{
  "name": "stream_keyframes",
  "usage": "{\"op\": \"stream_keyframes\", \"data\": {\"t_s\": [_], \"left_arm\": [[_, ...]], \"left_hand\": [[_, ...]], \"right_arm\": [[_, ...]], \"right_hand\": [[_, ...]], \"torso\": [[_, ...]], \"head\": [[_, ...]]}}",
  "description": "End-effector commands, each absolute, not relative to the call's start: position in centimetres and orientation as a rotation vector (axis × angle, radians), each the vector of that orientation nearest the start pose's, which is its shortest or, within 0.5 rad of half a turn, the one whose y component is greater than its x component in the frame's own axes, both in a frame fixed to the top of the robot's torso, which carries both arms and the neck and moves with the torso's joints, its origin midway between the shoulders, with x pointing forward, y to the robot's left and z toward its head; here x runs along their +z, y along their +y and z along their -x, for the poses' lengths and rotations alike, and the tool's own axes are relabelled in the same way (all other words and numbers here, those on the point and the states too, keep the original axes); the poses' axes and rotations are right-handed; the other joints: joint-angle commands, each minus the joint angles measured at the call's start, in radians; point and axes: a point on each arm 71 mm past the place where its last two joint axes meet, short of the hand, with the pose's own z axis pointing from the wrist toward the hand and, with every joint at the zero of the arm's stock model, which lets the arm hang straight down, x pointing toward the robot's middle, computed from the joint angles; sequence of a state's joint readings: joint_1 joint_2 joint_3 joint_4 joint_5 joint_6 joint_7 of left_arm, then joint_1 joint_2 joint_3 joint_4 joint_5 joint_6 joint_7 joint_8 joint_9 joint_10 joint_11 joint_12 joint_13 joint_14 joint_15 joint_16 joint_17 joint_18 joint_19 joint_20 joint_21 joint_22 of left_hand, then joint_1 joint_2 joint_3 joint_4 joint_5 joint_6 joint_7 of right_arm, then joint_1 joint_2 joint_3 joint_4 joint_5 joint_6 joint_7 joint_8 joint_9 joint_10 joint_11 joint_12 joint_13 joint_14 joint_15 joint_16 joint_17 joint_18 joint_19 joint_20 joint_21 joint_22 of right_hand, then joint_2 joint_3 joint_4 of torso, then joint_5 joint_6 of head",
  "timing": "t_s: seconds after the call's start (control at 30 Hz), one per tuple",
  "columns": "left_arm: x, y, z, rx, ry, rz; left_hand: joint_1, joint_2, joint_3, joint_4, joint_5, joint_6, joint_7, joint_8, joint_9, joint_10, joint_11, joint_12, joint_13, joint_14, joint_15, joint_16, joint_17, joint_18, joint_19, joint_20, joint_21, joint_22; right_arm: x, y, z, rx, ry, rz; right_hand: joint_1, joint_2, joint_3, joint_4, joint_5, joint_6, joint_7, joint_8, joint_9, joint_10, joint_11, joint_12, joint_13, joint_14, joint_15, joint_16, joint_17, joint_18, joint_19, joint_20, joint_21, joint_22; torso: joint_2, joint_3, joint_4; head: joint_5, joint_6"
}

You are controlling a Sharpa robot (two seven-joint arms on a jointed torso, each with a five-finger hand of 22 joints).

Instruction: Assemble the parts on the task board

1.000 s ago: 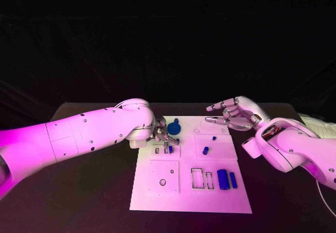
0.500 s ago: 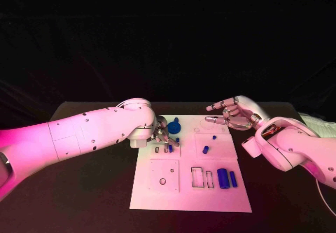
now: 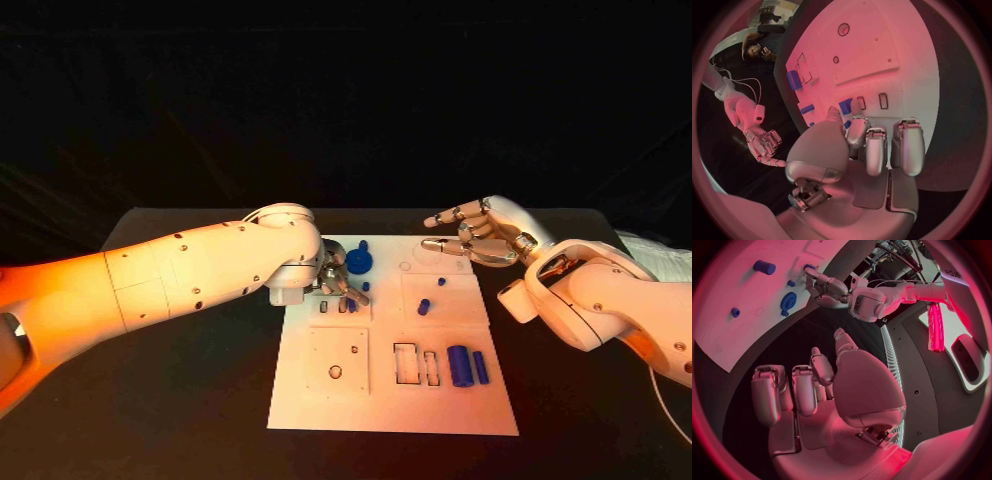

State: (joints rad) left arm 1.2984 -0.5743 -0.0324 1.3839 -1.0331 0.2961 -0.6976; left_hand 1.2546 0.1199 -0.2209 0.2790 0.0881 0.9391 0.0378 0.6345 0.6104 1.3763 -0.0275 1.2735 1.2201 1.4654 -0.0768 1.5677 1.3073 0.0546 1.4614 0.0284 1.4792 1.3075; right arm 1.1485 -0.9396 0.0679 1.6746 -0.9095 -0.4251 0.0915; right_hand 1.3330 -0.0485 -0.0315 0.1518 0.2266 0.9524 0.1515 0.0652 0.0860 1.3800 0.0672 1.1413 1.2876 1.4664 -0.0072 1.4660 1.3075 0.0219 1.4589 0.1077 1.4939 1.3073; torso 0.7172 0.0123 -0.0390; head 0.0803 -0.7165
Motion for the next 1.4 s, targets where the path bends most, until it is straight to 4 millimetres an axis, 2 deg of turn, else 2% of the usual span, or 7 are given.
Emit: {"op": "stream_keyframes", "data": {"t_s": [0.03,0.33,0.5,0.67,0.83,1.1,1.4], "left_arm": [[-19.3,12.8,-50.4,-0.242,2.438,0.054],[-19.2,12.6,-50.4,-0.264,2.426,0.08],[-19.1,12.6,-50.4,-0.296,2.405,0.108],[-19.1,12.9,-50.3,-0.329,2.398,0.145],[-18.9,13.5,-50.1,-0.354,2.372,0.186],[-18.7,14.6,-49.6,-0.38,2.292,0.259],[-19.3,15.1,-48.8,-0.363,2.275,0.25]], "left_hand": [[0.023,0.011,0.019,-0.004,0.004,-0.011,0.0,0.007,0.006,0.008,-0.003,0.007,-0.001,0.105,-0.009,0.003,0.263,-0.016,0.019,-0.001,0.003,0.095],[0.146,0.043,0.132,-0.052,0.009,-0.036,-0.008,-0.006,0.019,0.002,-0.01,-0.001,-0.004,0.105,-0.016,0.003,0.263,-0.015,0.017,-0.007,0.002,0.095],[0.223,0.04,0.243,-0.085,0.015,-0.053,-0.007,-0.022,0.02,-0.008,-0.012,-0.013,-0.011,0.105,-0.019,0.003,0.263,-0.015,0.014,-0.012,-0.001,0.093],[0.175,-0.098,0.563,-0.04,0.011,-0.049,0.006,-0.022,0.048,-0.007,-0.006,-0.023,-0.016,0.105,-0.009,0.003,0.263,-0.013,0.012,-0.006,-0.003,0.096],[0.095,-0.192,0.772,-0.054,0.005,-0.049,0.003,-0.007,0.08,-0.002,-0.004,-0.023,-0.016,0.105,-0.008,0.003,0.263,-0.014,0.013,-0.003,-0.005,0.099],[0.036,-0.237,0.89,-0.099,0.016,-0.046,0.001,0.006,0.104,0.009,-0.005,-0.014,-0.007,0.105,-0.011,0.003,0.263,-0.017,0.022,-0.003,0.001,0.113],[0.018,-0.247,0.919,-0.114,0.015,-0.046,0.001,0.009,0.111,0.011,-0.006,-0.013,-0.006,0.105,-0.011,0.003,0.263,-0.018,0.024,-0.003,0.003,0.118]], "right_arm": [[-15.0,-20.5,-46.2,1.102,1.565,-0.313],[-15.1,-20.4,-46.2,1.1,1.572,-0.307],[-15.2,-20.4,-46.3,1.099,1.579,-0.305],[-15.4,-20.4,-46.3,1.097,1.585,-0.306],[-15.5,-20.4,-46.3,1.087,1.587,-0.301],[-15.6,-20.5,-46.3,1.079,1.59,-0.296],[-15.7,-20.5,-46.3,1.077,1.593,-0.295]], "right_hand": [[0.006,0.006,-0.008,-0.001,0.007,0.01,0.0,0.003,0.002,-0.001,-0.004,0.004,-0.001,0.065,-0.002,-0.004,0.081,0.017,-0.004,-0.005,-0.004,0.113],[0.008,0.009,-0.012,-0.001,0.016,0.011,-0.001,0.003,0.002,-0.001,-0.004,0.005,-0.001,0.065,-0.002,-0.004,0.081,0.017,-0.004,-0.006,-0.004,0.113],[0.01,0.01,-0.014,-0.002,0.021,0.011,-0.001,0.003,0.002,-0.001,-0.004,0.005,-0.002,0.065,-0.002,-0.005,0.081,0.017,-0.004,-0.006,-0.004,0.113],[0.012,0.011,-0.016,-0.002,0.028,0.012,-0.001,0.003,0.003,-0.001,-0.005,0.005,-0.002,0.065,-0.003,-0.005,0.081,0.017,-0.004,-0.006,-0.004,0.113],[0.012,0.012,-0.017,-0.002,0.031,0.012,-0.001,0.003,0.003,-0.001,-0.005,0.004,-0.003,0.065,-0.003,-0.005,0.081,0.017,-0.005,-0.006,-0.005,0.112],[0.012,0.012,-0.018,-0.002,0.032,0.012,-0.001,0.003,0.003,-0.001,-0.005,0.004,-0.003,0.065,-0.003,-0.005,0.081,0.017,-0.004,-0.006,-0.004,0.113],[0.012,0.014,-0.019,-0.001,0.036,0.012,-0.001,0.003,0.003,-0.001,-0.005,0.004,-0.003,0.065,-0.003,-0.005,0.081,0.017,-0.004,-0.006,-0.004,0.113]], "torso": [[0.0,-0.0002,0.0003],[0.0,0.0005,0.0002],[0.0,0.0007,-0.0005],[0.0,0.0005,-0.0001],[0.0,0.0014,0.0019],[0.0,0.0018,0.0031],[0.0,0.0016,0.0019]], "head": [[0.0,-0.001],[0.001,-0.004],[0.001,-0.005],[-0.001,-0.006],[-0.002,-0.007],[-0.001,-0.008],[0.002,-0.01]]}}
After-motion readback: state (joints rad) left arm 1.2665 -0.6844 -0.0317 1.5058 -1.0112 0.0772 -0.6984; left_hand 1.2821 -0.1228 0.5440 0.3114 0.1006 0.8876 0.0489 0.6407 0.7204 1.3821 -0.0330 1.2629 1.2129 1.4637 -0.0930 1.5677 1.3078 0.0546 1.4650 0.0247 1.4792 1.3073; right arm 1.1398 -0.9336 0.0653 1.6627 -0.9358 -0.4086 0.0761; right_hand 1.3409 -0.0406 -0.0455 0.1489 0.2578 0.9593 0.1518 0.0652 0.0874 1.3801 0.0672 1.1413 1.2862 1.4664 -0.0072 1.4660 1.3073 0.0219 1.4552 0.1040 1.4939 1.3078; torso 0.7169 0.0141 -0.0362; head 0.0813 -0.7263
